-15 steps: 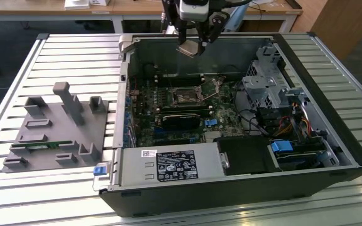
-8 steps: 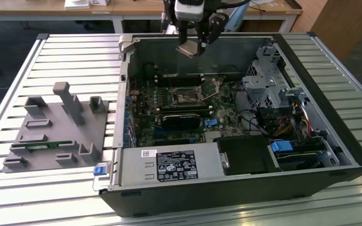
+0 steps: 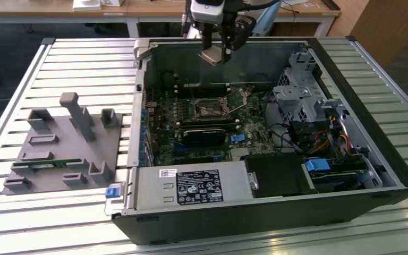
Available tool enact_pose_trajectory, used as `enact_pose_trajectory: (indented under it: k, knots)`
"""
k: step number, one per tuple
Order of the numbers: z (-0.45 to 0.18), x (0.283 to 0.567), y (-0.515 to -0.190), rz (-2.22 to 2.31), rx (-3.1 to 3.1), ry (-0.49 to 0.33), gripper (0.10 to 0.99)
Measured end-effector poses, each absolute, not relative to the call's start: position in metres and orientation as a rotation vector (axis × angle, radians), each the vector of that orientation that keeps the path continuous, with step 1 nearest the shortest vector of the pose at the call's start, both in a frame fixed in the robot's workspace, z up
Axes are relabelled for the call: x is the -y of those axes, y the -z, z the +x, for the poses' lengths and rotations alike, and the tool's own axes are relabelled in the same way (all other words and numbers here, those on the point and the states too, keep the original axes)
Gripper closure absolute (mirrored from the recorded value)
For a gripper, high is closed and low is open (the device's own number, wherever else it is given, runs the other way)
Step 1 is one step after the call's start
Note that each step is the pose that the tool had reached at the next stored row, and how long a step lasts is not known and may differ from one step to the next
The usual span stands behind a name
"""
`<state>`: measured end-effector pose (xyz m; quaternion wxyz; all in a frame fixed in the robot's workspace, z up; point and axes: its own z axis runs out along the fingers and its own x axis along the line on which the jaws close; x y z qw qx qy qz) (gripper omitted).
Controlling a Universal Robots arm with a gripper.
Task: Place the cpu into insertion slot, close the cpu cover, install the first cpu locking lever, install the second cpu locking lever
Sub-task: 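Place the cpu into insertion slot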
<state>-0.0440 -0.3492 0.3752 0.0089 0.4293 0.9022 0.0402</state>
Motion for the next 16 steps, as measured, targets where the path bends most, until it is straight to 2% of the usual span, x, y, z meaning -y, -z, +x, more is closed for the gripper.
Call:
enact_pose_trajectory:
  k: [16]
  knots:
    - [-0.0444, 0.3492, -0.3751, 1.473, -2.747, -0.123, 0.545]
